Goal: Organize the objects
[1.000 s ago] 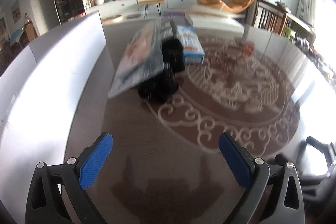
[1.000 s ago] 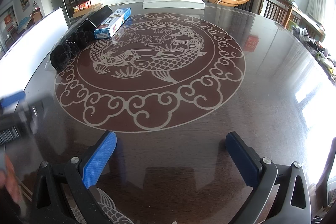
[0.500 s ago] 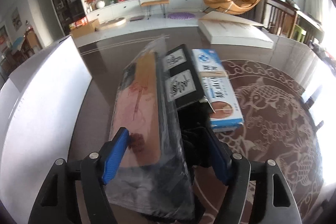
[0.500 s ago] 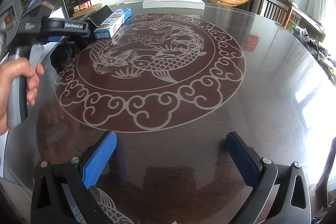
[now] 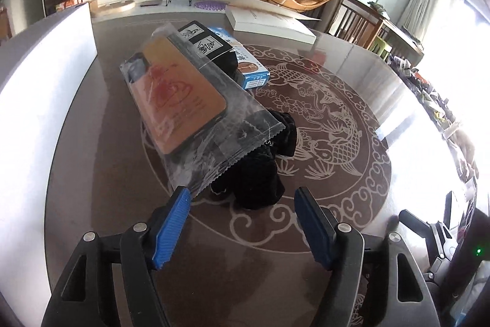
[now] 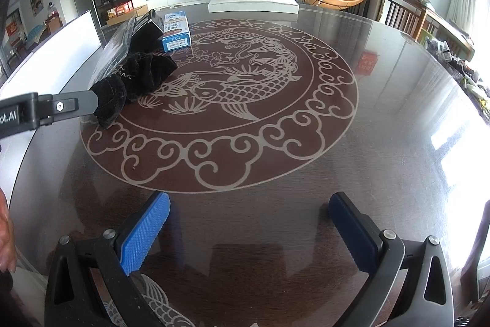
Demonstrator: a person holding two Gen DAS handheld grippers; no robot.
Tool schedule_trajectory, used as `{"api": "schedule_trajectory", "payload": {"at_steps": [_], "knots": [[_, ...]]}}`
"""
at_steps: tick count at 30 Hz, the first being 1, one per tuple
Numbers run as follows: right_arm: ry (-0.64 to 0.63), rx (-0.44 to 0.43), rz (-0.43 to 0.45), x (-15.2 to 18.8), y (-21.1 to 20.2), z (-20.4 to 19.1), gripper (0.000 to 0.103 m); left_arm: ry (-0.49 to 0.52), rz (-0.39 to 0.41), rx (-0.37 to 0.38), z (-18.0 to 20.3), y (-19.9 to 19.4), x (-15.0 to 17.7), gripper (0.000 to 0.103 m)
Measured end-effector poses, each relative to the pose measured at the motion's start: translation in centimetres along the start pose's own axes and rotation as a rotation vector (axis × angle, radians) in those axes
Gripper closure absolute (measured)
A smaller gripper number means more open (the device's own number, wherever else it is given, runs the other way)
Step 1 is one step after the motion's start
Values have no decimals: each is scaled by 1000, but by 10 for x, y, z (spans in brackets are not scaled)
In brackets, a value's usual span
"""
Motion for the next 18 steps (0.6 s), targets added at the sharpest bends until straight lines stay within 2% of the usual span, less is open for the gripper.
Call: {"api": "schedule_trajectory", "payload": {"at_steps": [3,5,11,13,14,18], "knots": [[0,0,0,0,0,0,0,91,-67,-7,16,25,-8,34],[0,0,0,0,0,0,0,148,-77,-35,27,39,-11,34],[0,0,0,0,0,0,0,124,-29,-31,33,58,-32,34],[0,1,0,0,0,0,0,144,0,-3,37,57,-33,50],[0,1,0,0,0,0,0,157,-7,-1,41,58,-30,70],[0,1,0,0,0,0,0,186,-16,4,51,49,-13,71]]}}
Point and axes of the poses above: each gripper's, at about its wrist camera, not at the fingertips, and y roughly the way its jaws point, z to its right, x to its underside, the point moved 1 cm from there along y, roughly the way its jaws point, and after that the axes turned 4 degrees about x, right-handed, at the moved point
